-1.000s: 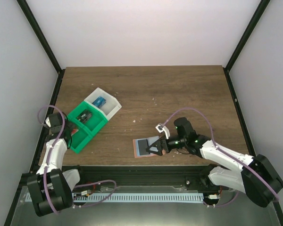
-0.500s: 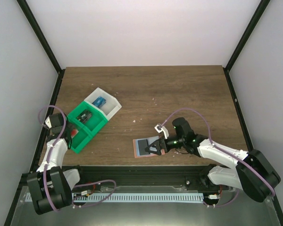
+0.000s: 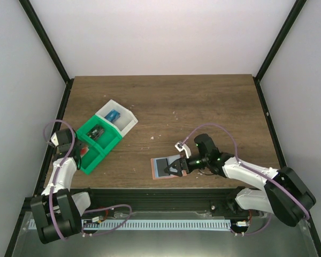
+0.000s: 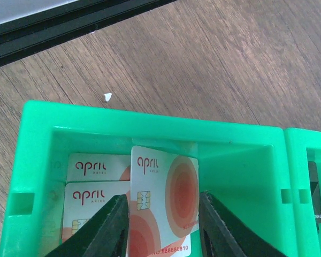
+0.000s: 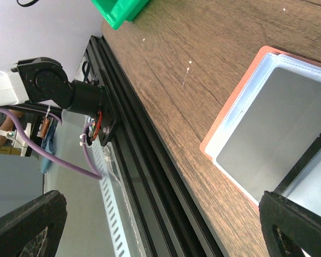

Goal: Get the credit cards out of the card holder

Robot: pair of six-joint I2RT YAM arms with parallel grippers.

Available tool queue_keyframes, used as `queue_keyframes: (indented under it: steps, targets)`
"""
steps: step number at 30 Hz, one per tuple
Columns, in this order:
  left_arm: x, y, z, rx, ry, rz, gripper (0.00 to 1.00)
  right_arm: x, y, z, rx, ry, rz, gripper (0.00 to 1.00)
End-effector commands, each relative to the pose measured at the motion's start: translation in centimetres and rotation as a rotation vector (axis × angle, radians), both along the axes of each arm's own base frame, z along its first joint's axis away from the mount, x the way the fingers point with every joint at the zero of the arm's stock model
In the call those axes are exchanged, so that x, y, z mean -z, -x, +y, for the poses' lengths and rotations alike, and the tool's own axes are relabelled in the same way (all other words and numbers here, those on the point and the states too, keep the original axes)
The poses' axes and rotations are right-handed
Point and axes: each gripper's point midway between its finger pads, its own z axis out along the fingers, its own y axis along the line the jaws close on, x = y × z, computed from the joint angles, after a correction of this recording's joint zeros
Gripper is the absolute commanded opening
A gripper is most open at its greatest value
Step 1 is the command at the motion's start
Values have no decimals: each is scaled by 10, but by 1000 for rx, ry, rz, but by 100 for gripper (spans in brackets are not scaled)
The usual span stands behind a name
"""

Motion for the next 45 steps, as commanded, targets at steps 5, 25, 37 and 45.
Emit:
queue_keyframes:
  steps: [5,25,37,45]
  targets:
    - [-15,-3,5,-27,-8,-7,47,-15,-10,5,27,-5,-26,100]
    - [-90,-37,-63,390,116,-246,100,-33,-47,-13,240,135,-133,100]
    - [-114,-19,-187,871,298,-372,85,-35,-52,-15,341,133,-9,86]
    - [-97,11,-281,1163,418,-309,75,-15,-56,-16,422,145,97,41]
